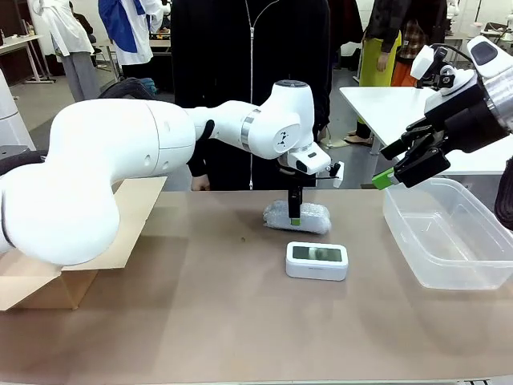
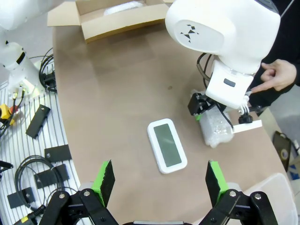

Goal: Separate and place wrapped and unwrapped clocks.
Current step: Pick up the Digital clock indicated by the person.

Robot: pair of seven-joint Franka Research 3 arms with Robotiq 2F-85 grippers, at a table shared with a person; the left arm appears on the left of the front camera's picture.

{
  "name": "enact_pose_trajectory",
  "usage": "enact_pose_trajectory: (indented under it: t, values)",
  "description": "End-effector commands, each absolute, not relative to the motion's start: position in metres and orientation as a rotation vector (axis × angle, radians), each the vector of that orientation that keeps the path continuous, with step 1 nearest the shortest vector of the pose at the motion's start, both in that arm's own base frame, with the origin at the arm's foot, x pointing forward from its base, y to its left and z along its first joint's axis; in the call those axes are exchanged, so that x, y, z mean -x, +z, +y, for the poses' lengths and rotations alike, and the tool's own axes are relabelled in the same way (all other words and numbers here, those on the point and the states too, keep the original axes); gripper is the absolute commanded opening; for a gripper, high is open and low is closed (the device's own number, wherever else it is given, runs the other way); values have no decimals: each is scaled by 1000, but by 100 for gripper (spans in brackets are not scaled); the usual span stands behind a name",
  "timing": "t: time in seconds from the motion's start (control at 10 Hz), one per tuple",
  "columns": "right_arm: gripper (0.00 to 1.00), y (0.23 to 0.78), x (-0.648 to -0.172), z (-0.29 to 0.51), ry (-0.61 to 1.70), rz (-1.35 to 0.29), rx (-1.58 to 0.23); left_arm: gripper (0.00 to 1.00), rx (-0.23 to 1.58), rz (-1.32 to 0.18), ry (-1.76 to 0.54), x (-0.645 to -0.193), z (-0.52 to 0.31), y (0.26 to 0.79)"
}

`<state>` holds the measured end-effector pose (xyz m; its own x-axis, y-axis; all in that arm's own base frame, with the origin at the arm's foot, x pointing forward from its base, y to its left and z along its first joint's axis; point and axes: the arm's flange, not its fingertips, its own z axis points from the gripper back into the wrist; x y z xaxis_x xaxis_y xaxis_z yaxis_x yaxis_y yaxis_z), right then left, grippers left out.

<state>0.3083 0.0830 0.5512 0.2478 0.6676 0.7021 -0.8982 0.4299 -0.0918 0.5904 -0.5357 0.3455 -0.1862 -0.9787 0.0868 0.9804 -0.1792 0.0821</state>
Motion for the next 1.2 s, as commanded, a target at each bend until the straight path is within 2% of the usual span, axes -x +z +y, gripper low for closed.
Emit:
enact_pose_trajectory:
  t: [0.0,0.6,1.1]
  values:
    - [100,548,-310,82,1110,-754,-393,100,11,-99,-1762,-613,-556,343]
    - [100,548,-310,82,1110,-754,-393,100,-20,-156,-1755,-617,-555,348]
    - [100,548,-310,82,1110,-754,-393,100,-11,-126,-1777,-624,-557,341]
